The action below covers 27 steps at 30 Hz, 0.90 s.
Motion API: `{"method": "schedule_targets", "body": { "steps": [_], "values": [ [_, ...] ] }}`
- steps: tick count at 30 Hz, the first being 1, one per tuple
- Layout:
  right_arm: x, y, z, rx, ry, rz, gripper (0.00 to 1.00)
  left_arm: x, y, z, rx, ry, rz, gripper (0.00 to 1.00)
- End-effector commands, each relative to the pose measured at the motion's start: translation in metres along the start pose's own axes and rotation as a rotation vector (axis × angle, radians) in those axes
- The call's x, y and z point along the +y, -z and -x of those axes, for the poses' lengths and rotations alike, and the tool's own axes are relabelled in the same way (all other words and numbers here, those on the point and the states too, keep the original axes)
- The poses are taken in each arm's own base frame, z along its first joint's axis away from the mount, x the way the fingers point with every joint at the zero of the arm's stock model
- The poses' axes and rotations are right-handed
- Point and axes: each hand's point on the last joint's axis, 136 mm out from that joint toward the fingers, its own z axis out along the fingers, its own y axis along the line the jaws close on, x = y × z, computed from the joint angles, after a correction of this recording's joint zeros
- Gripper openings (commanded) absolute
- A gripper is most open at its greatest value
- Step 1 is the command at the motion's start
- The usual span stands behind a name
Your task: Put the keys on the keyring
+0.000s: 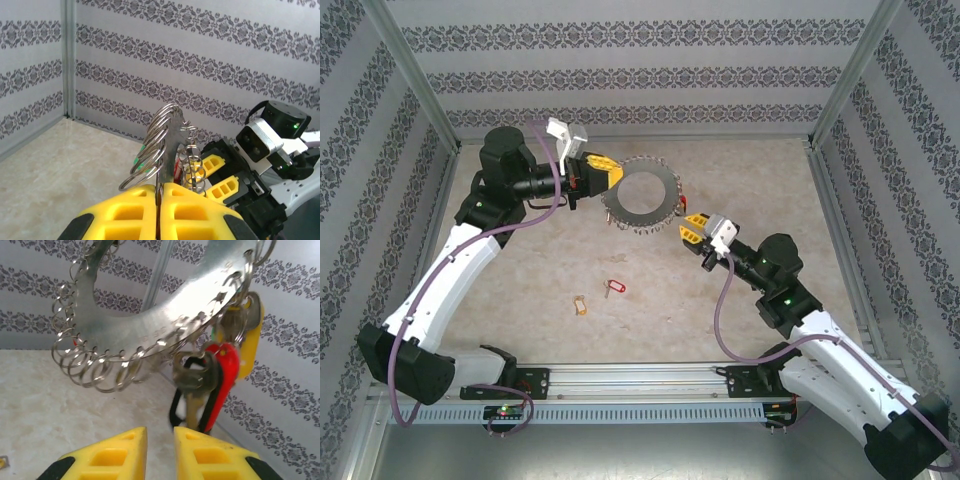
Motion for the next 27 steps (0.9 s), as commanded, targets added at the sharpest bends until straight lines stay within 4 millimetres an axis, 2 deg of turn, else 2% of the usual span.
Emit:
{"method": "schedule_targets", "body": {
  "steps": [1,5,14,27],
  "values": [
    [-0.004,0.001,0.002,-0.024,0.086,-0.04,0.22,-0.01,-0.002,0.005,0.001,-0.183,-0.059,0.0],
    [-0.01,0.002,-0.01,0.009,0.092,-0.069,0.22,-0.01,-0.01,-0.002,0.028,-0.224,-0.134,0.0],
    [-0.02,0.004,-0.03,0.053,0.067,-0.098,0.23,0.014,-0.025,-0.014,0.073,-0.2,-0.126,0.0],
    [-0.028,0.0,-0.031,0.051,0.016,-0.112,0.26,0.024,-0.026,-0.016,0.074,-0.207,-0.07,0.0]
  ]
}}
